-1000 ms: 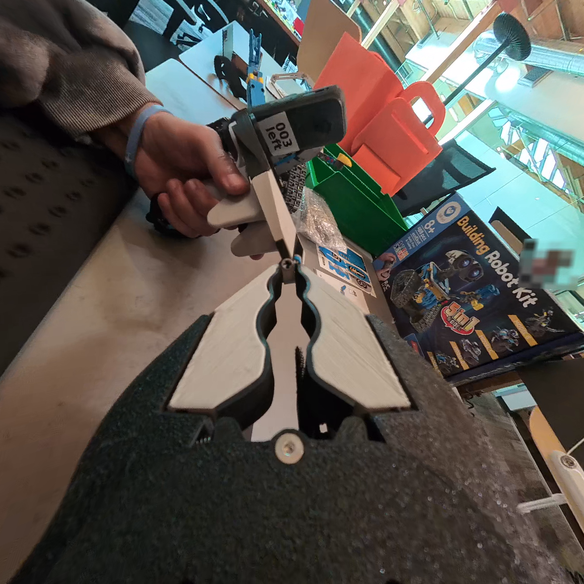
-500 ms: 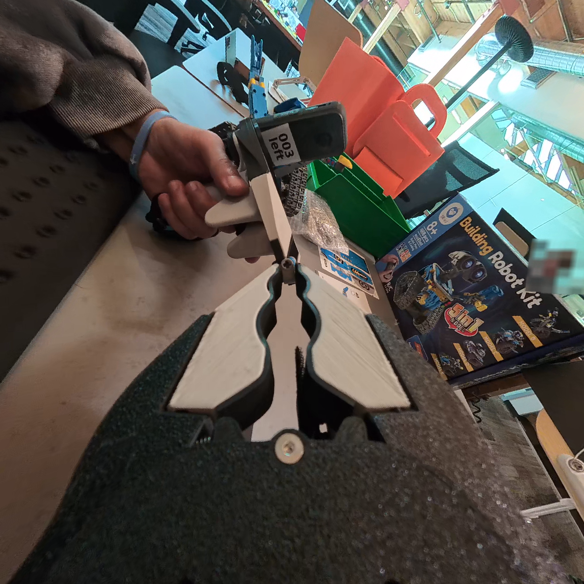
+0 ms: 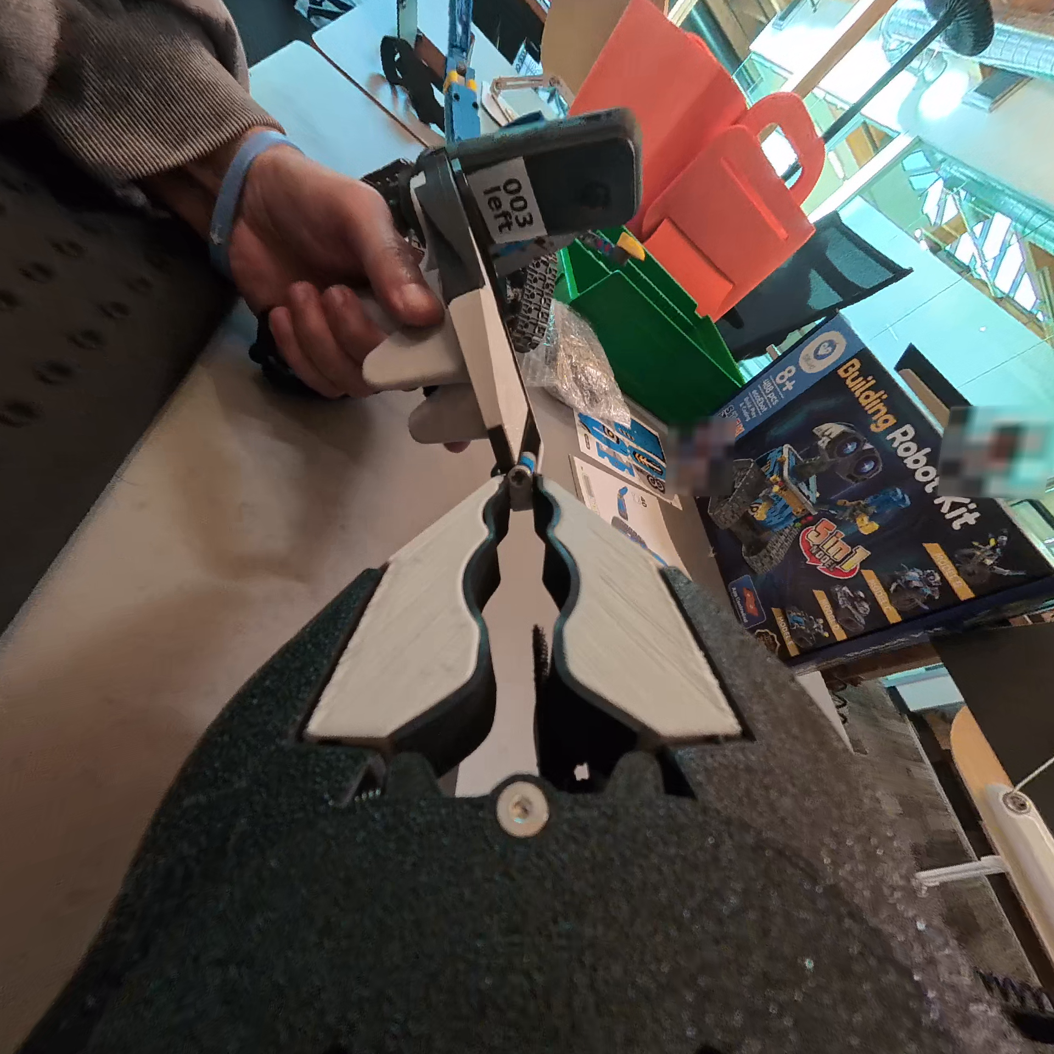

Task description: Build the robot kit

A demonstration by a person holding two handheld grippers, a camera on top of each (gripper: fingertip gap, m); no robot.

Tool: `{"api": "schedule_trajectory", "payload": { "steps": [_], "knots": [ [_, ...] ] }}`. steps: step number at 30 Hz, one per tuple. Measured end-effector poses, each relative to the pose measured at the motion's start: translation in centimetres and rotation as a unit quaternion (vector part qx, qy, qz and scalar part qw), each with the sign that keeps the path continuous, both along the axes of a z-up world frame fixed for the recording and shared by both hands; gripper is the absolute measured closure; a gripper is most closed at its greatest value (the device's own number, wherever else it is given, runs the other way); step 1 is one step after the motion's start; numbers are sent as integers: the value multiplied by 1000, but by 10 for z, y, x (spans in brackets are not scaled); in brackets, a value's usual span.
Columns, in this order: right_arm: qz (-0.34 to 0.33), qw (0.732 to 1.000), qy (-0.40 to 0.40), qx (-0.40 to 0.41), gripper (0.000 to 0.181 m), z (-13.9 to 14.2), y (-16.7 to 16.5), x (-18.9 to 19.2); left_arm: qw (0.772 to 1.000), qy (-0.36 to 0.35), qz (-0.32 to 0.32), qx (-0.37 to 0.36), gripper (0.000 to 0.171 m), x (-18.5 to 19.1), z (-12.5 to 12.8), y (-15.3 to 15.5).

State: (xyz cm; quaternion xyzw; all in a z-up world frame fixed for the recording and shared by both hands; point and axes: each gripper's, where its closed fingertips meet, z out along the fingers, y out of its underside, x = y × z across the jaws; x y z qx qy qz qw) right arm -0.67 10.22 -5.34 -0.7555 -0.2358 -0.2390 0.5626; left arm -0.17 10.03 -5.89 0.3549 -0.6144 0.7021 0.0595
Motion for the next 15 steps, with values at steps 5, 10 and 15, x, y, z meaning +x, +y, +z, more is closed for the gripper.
{"api": "schedule_trajectory", "payload": {
  "steps": [5,10,15],
  "knots": [
    [-13,1000,-6,-11,174,-4,0,6,1000,-4,-17,0,129,-4,1,-4],
    [-6,1000,-18,-17,174,-8,5,-1,1000,2,-26,11,121,-6,-3,-9],
    [-25,998,-46,-34,174,-13,10,-2,999,-9,8,37,135,2,-7,-3]
  ]
}}
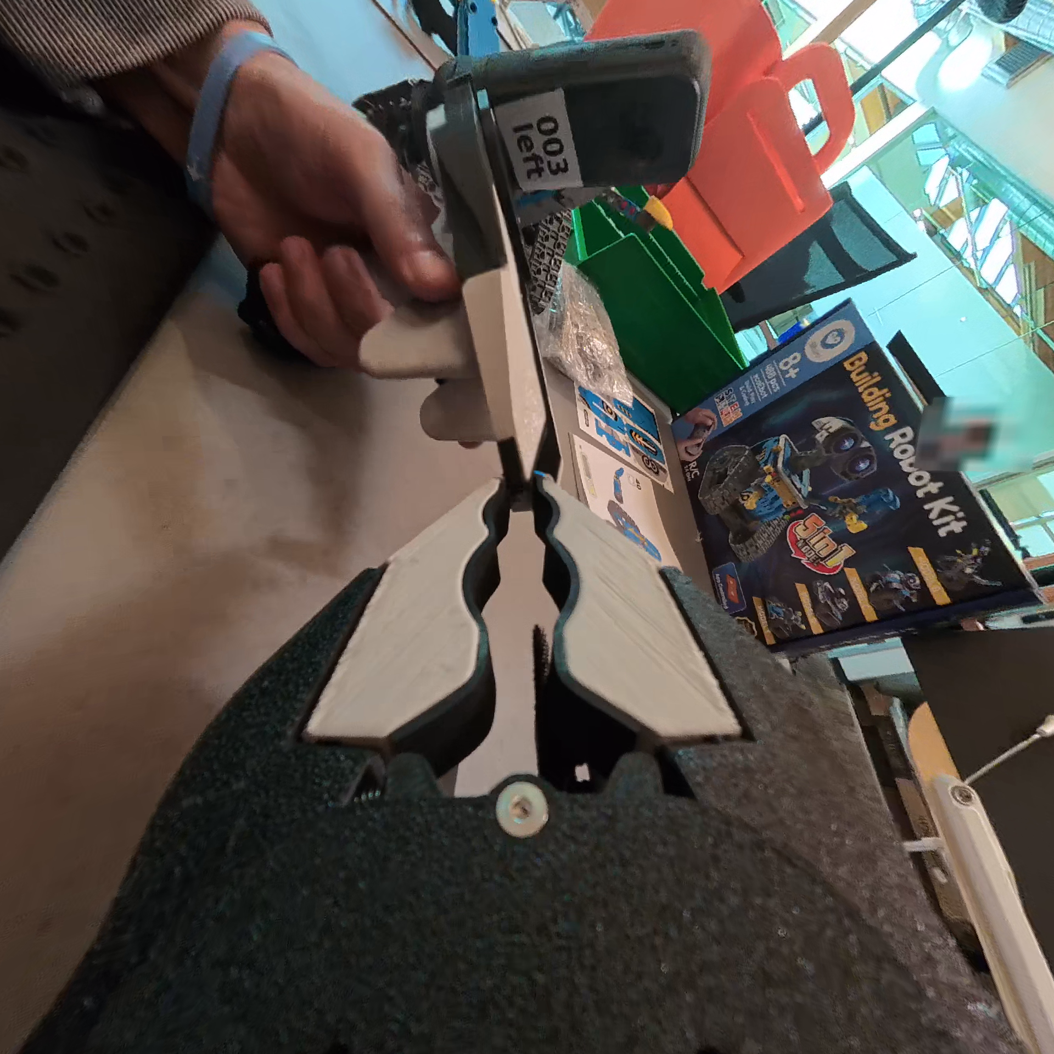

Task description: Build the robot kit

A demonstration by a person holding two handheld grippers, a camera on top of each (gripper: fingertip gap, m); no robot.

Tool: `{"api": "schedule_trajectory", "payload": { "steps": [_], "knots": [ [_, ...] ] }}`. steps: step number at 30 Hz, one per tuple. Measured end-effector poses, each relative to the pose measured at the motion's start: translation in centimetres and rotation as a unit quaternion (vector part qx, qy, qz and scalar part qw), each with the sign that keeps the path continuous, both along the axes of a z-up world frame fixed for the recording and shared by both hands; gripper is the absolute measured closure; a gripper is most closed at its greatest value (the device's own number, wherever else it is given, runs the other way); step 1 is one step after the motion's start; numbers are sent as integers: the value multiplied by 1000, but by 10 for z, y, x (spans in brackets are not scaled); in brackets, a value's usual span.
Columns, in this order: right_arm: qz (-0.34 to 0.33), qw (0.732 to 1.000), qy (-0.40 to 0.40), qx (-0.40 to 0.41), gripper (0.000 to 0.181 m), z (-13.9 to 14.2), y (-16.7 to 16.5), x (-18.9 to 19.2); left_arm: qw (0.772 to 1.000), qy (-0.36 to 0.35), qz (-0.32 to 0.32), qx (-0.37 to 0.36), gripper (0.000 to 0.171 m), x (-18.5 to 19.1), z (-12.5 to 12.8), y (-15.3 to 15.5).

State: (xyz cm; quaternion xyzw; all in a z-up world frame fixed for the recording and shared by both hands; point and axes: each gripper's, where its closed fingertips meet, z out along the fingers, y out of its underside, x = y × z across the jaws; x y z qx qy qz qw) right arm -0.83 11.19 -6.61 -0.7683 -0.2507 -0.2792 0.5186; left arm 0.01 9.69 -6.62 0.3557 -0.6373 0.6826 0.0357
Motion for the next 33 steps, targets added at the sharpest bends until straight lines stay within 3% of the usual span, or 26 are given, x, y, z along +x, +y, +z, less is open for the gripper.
{"api": "schedule_trajectory", "payload": {
  "steps": [9,25,31,33],
  "knots": [
    [-47,996,-74,-7,174,1,3,6,1000,4,18,5,136,5,-2,4],
    [-83,993,-84,14,174,7,8,8,999,-18,35,5,142,6,4,9],
    [-72,991,-101,45,174,18,6,4,999,-36,18,-29,140,0,19,6],
    [-70,988,-116,72,174,29,3,2,997,-65,8,-46,132,-7,31,6]
  ]
}}
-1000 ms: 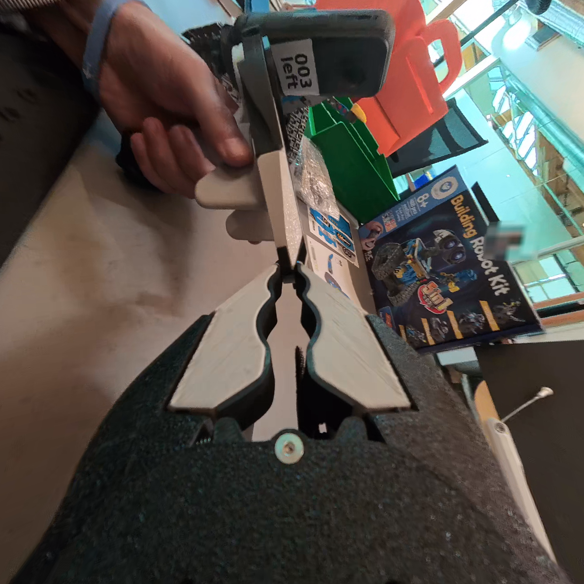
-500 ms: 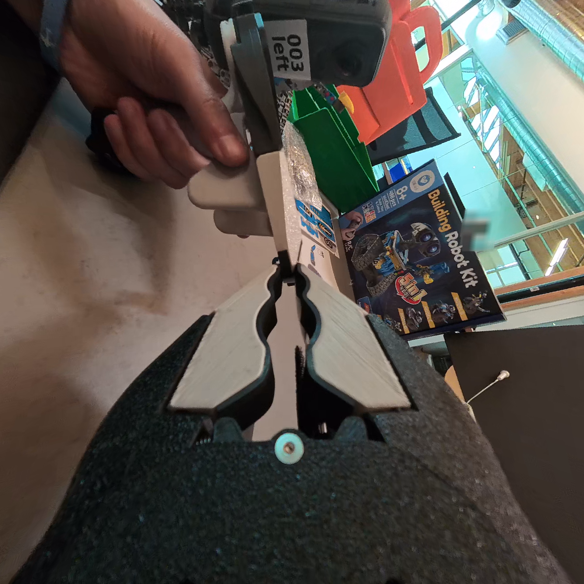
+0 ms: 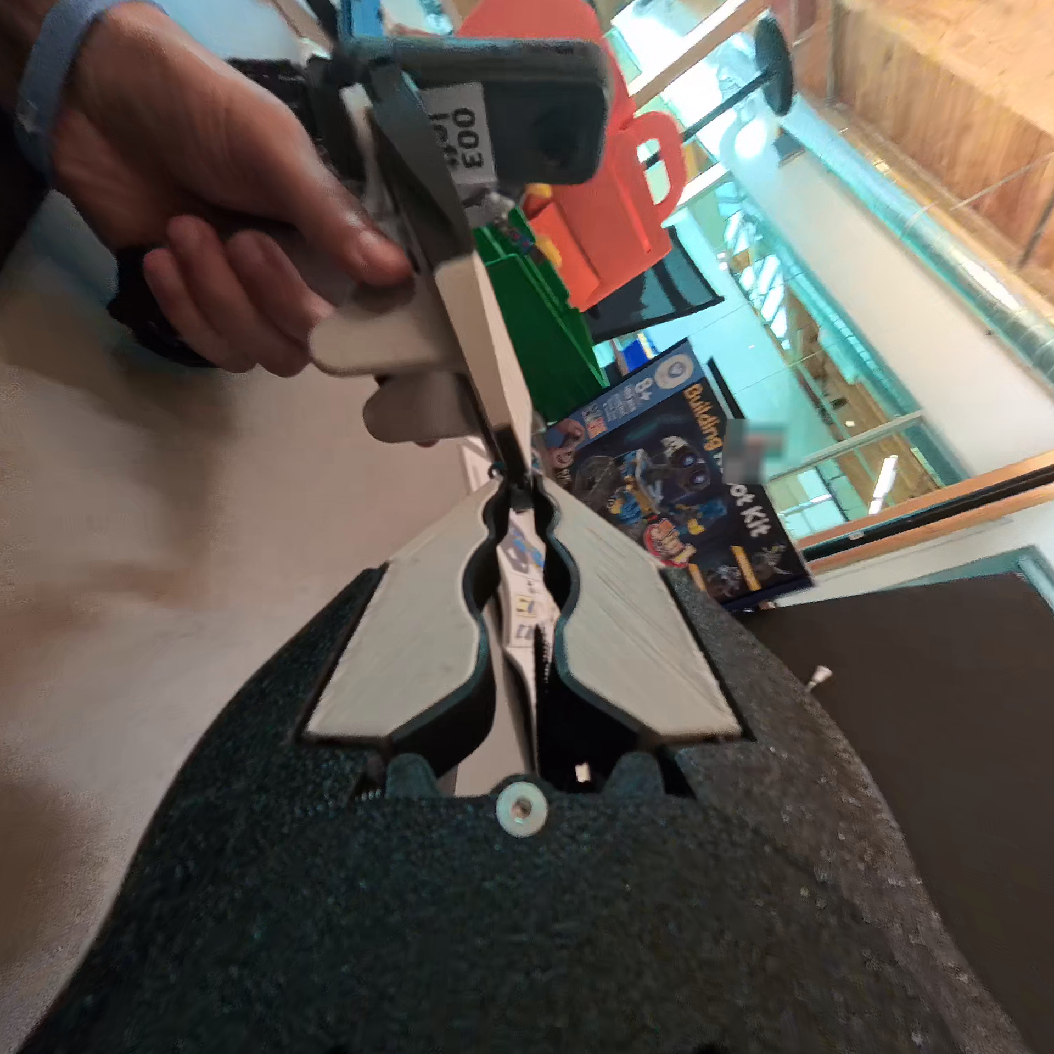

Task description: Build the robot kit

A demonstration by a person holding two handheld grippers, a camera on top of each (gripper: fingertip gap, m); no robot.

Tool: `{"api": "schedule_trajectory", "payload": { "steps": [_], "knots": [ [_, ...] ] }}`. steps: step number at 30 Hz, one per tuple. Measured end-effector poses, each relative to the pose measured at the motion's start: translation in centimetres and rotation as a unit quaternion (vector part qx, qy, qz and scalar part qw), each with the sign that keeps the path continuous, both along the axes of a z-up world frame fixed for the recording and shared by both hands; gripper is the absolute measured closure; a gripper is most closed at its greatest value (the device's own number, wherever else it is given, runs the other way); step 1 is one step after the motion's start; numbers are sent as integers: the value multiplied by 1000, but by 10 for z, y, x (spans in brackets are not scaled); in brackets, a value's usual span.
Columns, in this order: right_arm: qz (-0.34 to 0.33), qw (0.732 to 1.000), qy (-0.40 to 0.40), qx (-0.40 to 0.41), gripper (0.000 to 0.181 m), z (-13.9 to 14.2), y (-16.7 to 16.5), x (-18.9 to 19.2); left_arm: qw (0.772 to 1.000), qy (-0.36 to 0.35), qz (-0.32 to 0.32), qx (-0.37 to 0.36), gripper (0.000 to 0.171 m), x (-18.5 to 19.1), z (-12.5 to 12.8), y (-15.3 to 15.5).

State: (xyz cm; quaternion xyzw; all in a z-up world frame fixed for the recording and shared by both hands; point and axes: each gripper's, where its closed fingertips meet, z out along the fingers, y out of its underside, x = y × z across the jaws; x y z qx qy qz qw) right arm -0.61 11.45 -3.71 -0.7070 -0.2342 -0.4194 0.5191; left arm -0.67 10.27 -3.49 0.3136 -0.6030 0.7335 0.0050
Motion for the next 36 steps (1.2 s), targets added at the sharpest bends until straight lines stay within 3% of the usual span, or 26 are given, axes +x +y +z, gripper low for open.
{"api": "schedule_trajectory", "payload": {
  "steps": [4,7,11,14,17,21,25,30,33,36],
  "knots": [
    [7,1000,3,23,175,8,-6,-1,999,7,-16,-38,128,-2,8,5],
    [18,999,19,17,174,5,-5,-4,1000,4,-3,-23,133,1,4,6],
    [16,997,74,-3,174,-7,-8,7,999,30,41,-6,132,13,-7,20],
    [16,985,164,-41,174,-30,-11,17,992,27,111,48,132,20,-17,38],
    [15,978,196,-67,174,-47,-10,20,970,54,210,111,136,24,-26,70],
    [-8,962,255,-98,174,-64,-6,27,904,110,298,286,139,22,-55,109],
    [-15,959,266,-93,174,-65,-6,32,873,160,278,368,138,19,-91,117],
    [-11,961,263,-84,174,-58,-8,34,882,155,276,350,132,41,-100,120],
    [-8,964,252,-85,174,-57,-7,31,874,155,267,376,126,54,-107,122],
    [-11,965,248,-87,173,-59,-8,33,868,169,263,385,131,58,-115,122]
  ]
}}
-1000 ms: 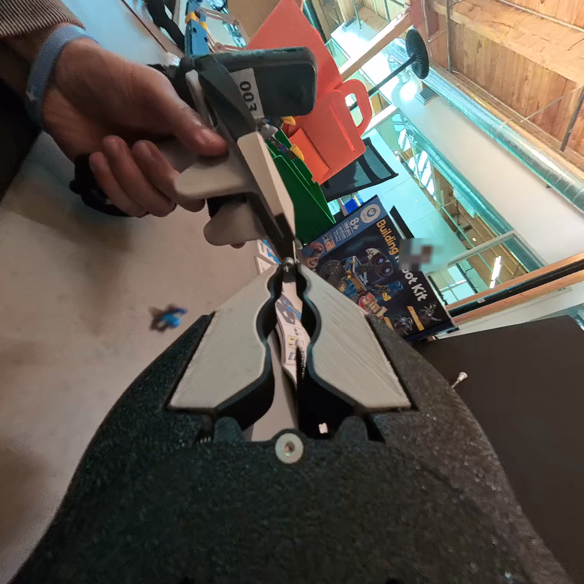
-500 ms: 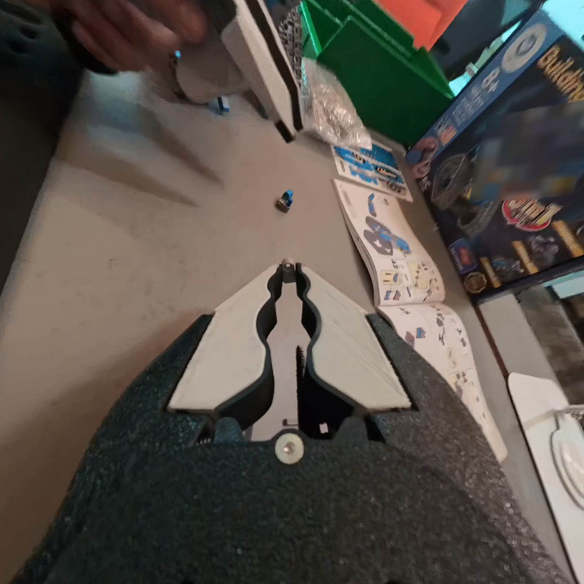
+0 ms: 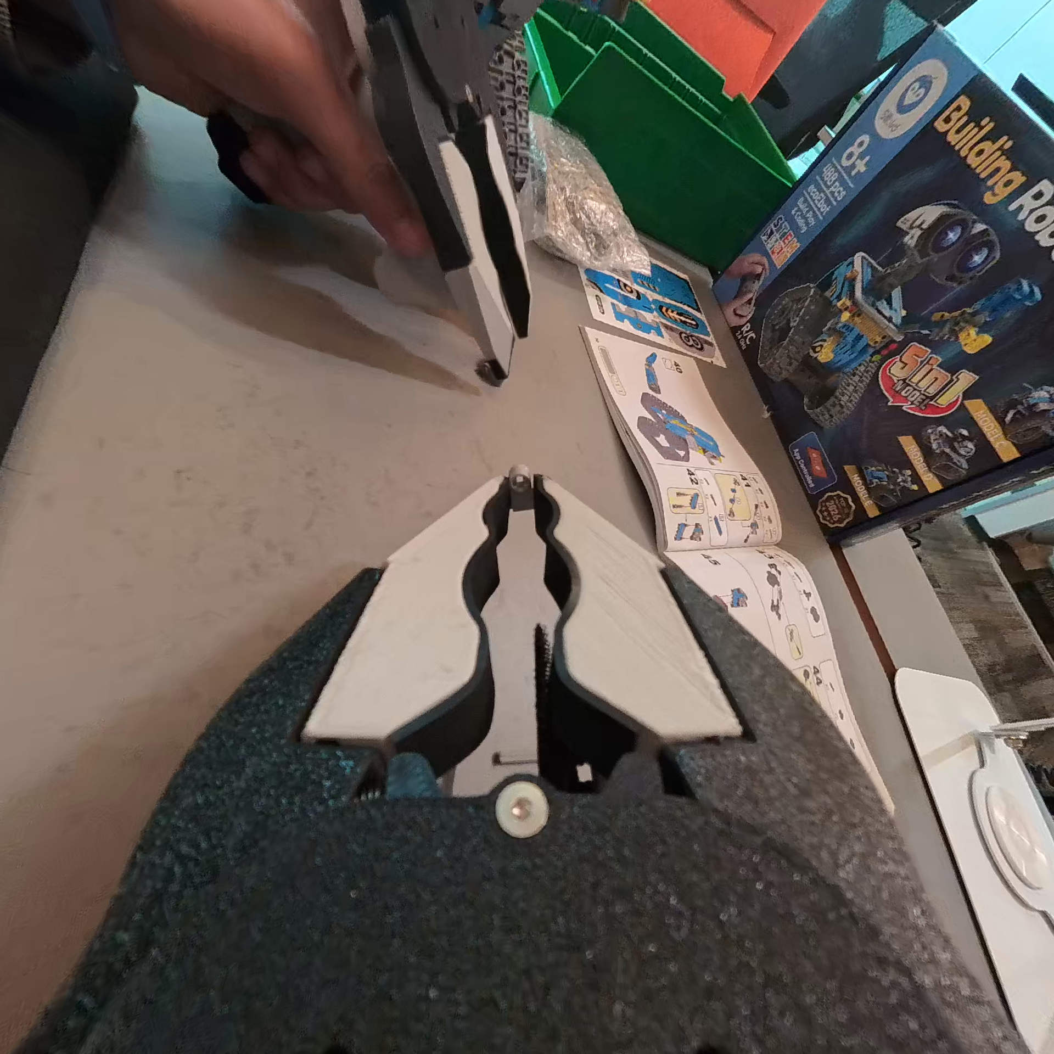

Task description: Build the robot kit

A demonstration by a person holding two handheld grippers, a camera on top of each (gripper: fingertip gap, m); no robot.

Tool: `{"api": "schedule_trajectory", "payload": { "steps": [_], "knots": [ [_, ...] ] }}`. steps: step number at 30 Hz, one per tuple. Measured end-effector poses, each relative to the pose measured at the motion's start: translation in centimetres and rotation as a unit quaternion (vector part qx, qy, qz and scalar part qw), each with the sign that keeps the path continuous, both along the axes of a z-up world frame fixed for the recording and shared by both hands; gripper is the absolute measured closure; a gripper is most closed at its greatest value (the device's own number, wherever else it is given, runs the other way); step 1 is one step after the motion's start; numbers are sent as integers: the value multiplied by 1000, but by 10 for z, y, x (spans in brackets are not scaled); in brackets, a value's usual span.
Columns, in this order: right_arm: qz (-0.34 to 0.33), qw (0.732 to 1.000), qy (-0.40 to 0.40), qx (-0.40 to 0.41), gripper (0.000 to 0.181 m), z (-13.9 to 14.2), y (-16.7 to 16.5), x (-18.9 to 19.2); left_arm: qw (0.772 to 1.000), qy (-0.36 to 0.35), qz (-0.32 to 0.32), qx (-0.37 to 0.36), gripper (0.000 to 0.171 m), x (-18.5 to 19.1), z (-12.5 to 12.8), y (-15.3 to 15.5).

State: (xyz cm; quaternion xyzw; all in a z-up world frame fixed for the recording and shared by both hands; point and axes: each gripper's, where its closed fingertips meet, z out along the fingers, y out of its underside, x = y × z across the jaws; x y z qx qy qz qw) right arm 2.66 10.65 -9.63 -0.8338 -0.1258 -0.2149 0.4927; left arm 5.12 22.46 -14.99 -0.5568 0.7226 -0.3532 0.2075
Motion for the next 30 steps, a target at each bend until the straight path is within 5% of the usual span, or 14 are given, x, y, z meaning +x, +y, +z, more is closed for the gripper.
{"api": "schedule_trajectory", "payload": {
  "steps": [6,18,23,27,30],
  "knots": [
    [-6,1000,6,16,174,8,-3,5,999,24,-44,0,148,-10,-9,-17],
    [-9,1000,15,22,173,8,-6,8,980,6,-196,38,153,-52,-5,-75],
    [23,996,83,11,174,-1,-4,-5,935,-100,-323,103,153,-76,12,-106],
    [71,976,197,-54,174,-27,-5,-31,909,-94,-391,114,153,-97,1,-120],
    [114,967,203,-104,174,-45,-8,-53,898,-89,-414,121,152,-105,-4,-118]
  ]
}}
